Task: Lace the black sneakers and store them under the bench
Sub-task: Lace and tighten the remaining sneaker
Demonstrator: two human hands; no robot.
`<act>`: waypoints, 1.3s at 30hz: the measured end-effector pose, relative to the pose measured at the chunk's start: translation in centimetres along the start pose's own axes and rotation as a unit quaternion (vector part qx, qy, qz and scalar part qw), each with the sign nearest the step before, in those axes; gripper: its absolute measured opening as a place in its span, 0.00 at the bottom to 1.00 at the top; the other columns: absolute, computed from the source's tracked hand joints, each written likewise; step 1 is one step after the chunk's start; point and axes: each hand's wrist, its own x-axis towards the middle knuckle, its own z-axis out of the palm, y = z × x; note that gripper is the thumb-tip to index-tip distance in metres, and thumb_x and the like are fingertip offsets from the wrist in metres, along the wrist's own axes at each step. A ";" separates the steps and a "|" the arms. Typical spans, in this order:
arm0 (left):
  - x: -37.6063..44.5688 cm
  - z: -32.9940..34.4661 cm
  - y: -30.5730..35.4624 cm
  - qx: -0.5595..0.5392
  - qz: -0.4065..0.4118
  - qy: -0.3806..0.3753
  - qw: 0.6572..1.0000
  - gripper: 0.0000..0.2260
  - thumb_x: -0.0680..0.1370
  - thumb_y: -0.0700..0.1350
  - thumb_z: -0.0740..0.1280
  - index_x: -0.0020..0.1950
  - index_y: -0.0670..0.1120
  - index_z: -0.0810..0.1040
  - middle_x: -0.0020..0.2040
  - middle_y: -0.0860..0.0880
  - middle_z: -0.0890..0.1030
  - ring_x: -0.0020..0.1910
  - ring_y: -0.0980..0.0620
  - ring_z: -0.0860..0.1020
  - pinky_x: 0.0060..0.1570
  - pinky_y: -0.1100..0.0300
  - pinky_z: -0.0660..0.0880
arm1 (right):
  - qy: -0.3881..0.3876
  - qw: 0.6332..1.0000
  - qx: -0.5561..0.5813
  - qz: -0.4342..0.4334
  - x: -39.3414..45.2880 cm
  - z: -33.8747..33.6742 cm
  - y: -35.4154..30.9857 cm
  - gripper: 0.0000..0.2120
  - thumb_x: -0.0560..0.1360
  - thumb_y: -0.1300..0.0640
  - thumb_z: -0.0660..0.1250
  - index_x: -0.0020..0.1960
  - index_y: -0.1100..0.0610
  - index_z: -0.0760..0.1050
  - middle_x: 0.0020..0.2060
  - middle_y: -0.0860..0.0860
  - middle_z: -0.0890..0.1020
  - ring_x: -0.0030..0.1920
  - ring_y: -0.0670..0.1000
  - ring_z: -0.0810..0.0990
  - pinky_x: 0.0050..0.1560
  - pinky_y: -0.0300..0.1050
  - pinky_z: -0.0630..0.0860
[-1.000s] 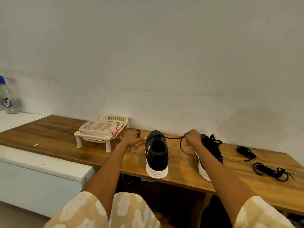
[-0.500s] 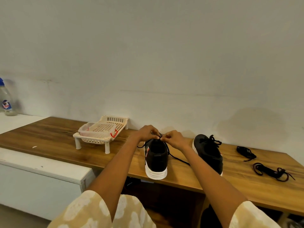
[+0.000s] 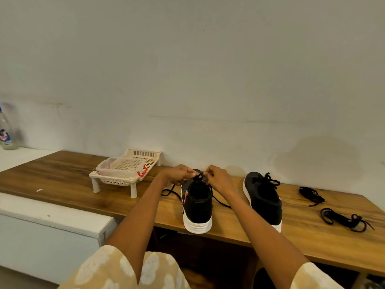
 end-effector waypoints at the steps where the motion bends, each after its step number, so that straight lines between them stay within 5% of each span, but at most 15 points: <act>1: 0.0 -0.1 -0.1 -0.023 -0.014 -0.020 0.999 0.12 0.82 0.42 0.57 0.61 0.45 0.77 0.27 0.53 0.64 0.24 0.59 0.59 0.24 0.67 0.55 | 0.002 1.000 -0.002 -0.004 -0.1 0.1 0.0 0.08 0.79 0.52 0.62 0.49 0.55 0.77 0.44 0.53 0.84 0.45 0.53 0.81 0.47 0.48 0.77; 10: -1.3 -0.2 0.3 0.028 -0.035 -0.058 0.997 0.14 0.82 0.39 0.54 0.66 0.47 0.71 0.28 0.51 0.65 0.25 0.58 0.61 0.26 0.66 0.57 | -0.032 0.999 0.005 0.014 -1.0 0.0 1.0 0.10 0.80 0.53 0.59 0.51 0.58 0.75 0.46 0.55 0.82 0.46 0.55 0.80 0.50 0.51 0.76; 13: -1.5 0.6 1.3 0.096 0.007 -0.020 0.995 0.12 0.80 0.44 0.62 0.62 0.43 0.74 0.37 0.52 0.74 0.34 0.58 0.70 0.33 0.68 0.66 | -0.076 0.978 0.178 0.082 -0.8 -1.4 0.6 0.11 0.81 0.53 0.58 0.49 0.60 0.74 0.45 0.54 0.79 0.50 0.56 0.77 0.51 0.53 0.74; 17: -0.4 1.6 1.1 0.112 0.060 0.066 0.990 0.05 0.76 0.44 0.69 0.48 0.43 0.80 0.41 0.50 0.78 0.42 0.56 0.76 0.38 0.69 0.70 | -0.036 0.867 0.473 0.156 0.2 -4.5 0.8 0.14 0.82 0.50 0.57 0.45 0.59 0.73 0.41 0.51 0.78 0.43 0.48 0.76 0.44 0.44 0.75; 21: -0.1 2.1 0.7 0.112 0.068 0.105 0.986 0.06 0.76 0.43 0.68 0.49 0.42 0.82 0.42 0.49 0.80 0.43 0.57 0.76 0.39 0.68 0.70 | 0.105 0.681 0.706 0.163 1.4 -7.6 1.9 0.16 0.83 0.50 0.53 0.39 0.56 0.67 0.29 0.51 0.82 0.36 0.50 0.80 0.44 0.46 0.77; 22: -0.2 2.2 0.6 0.105 0.065 0.110 0.986 0.07 0.77 0.43 0.68 0.50 0.41 0.82 0.42 0.50 0.80 0.42 0.58 0.76 0.38 0.68 0.70 | 0.121 0.666 0.720 0.153 1.6 -8.0 1.9 0.17 0.83 0.50 0.53 0.38 0.56 0.66 0.25 0.50 0.79 0.31 0.50 0.78 0.43 0.47 0.77; 24: -0.2 2.4 0.5 0.095 0.057 0.120 0.987 0.08 0.78 0.43 0.65 0.51 0.41 0.82 0.41 0.52 0.79 0.40 0.59 0.75 0.36 0.67 0.69 | 0.103 0.731 0.661 0.138 1.6 -8.3 1.5 0.18 0.83 0.50 0.52 0.36 0.55 0.64 0.20 0.48 0.69 0.22 0.47 0.69 0.36 0.47 0.74; 26: 0.0 2.5 0.5 0.100 0.053 0.122 0.986 0.09 0.79 0.43 0.63 0.52 0.40 0.81 0.40 0.52 0.78 0.39 0.59 0.74 0.35 0.67 0.68 | 0.033 0.866 0.487 0.110 1.2 -7.7 1.0 0.18 0.82 0.49 0.52 0.36 0.53 0.61 0.21 0.46 0.63 0.21 0.46 0.61 0.29 0.43 0.64; 27: 0.1 2.6 0.5 0.104 0.053 0.122 0.986 0.09 0.79 0.43 0.63 0.51 0.40 0.81 0.40 0.51 0.78 0.39 0.59 0.74 0.36 0.67 0.68 | -0.015 0.922 0.378 0.086 1.0 -7.2 1.0 0.17 0.82 0.49 0.52 0.36 0.54 0.62 0.23 0.47 0.64 0.22 0.47 0.59 0.28 0.42 0.60; 29: 0.2 2.7 0.5 0.108 0.053 0.123 0.985 0.09 0.79 0.44 0.63 0.51 0.42 0.81 0.41 0.50 0.78 0.40 0.57 0.75 0.37 0.65 0.70 | -0.108 0.977 0.177 0.045 0.4 -5.7 1.0 0.14 0.81 0.48 0.55 0.41 0.55 0.66 0.28 0.49 0.70 0.26 0.48 0.63 0.26 0.39 0.60; 32: 0.3 2.7 0.3 0.101 0.054 0.132 0.985 0.08 0.78 0.44 0.65 0.50 0.42 0.82 0.42 0.47 0.80 0.44 0.52 0.77 0.42 0.61 0.72 | -0.207 0.977 0.052 0.011 0.0 -3.2 1.1 0.08 0.80 0.47 0.58 0.50 0.51 0.68 0.36 0.48 0.77 0.35 0.48 0.72 0.36 0.39 0.68; 35: 0.3 2.6 0.4 0.106 0.054 0.121 0.986 0.08 0.78 0.44 0.64 0.49 0.42 0.81 0.42 0.48 0.80 0.43 0.54 0.76 0.40 0.63 0.72 | -0.218 0.975 0.027 -0.029 0.0 -2.3 0.9 0.13 0.79 0.44 0.60 0.40 0.50 0.69 0.37 0.50 0.73 0.39 0.49 0.71 0.42 0.43 0.66; 39: 0.4 2.7 0.4 0.103 0.045 0.104 0.988 0.07 0.79 0.45 0.63 0.48 0.44 0.79 0.40 0.51 0.78 0.42 0.55 0.75 0.38 0.64 0.70 | -0.185 0.961 0.206 0.024 -0.3 -3.0 0.9 0.16 0.80 0.46 0.57 0.42 0.57 0.69 0.39 0.52 0.71 0.42 0.49 0.71 0.44 0.39 0.69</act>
